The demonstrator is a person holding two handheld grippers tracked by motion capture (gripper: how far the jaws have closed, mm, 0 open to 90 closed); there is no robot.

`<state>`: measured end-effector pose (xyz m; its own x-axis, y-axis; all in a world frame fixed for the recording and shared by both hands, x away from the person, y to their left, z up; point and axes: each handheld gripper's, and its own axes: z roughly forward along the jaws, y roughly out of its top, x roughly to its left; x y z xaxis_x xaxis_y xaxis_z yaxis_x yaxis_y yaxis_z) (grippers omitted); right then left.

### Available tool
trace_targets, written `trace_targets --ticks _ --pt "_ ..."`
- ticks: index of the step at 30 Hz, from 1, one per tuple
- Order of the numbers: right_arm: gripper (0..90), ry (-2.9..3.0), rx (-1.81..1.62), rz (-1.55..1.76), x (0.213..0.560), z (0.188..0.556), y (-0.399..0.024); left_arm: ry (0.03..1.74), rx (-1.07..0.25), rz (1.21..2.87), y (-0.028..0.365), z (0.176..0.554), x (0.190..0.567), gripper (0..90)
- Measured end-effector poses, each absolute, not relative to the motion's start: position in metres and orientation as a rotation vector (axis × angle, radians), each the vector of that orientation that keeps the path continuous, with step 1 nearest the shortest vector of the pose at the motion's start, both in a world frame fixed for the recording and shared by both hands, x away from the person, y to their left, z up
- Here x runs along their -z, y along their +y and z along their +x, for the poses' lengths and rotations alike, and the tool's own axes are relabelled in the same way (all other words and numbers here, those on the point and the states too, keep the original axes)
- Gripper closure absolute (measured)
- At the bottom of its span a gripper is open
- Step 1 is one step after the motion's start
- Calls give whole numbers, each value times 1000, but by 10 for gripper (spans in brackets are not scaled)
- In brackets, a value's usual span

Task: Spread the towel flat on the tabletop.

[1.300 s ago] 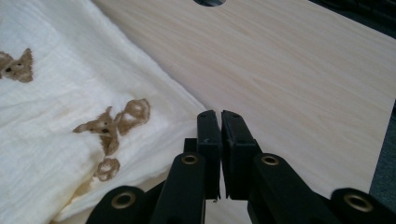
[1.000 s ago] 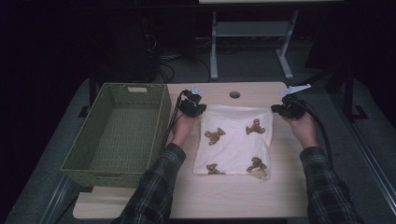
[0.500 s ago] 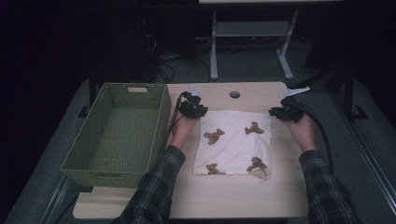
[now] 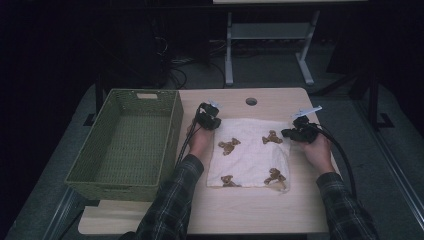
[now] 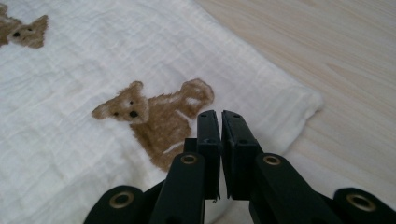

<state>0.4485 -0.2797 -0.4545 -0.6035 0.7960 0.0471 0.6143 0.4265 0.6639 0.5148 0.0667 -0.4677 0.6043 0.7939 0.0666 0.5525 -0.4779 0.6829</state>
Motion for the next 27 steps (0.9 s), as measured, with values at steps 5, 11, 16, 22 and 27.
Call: trace_targets --ticks 5,11,16,22,27 --pt "855 2407 -977 1215 451 440 -282 1062 -511 2176 69 512 460 801" --pt "837 2398 -1030 1196 441 420 -284 995 -426 2174 63 485 441 734" --pt "805 2394 -1052 1193 433 399 -288 933 -370 2181 58 456 434 672" --pt "771 2396 -1086 1171 428 368 -292 876 -331 2197 59 422 430 597" --pt "742 2428 -1088 1150 431 342 -289 803 -311 2240 64 392 430 552"
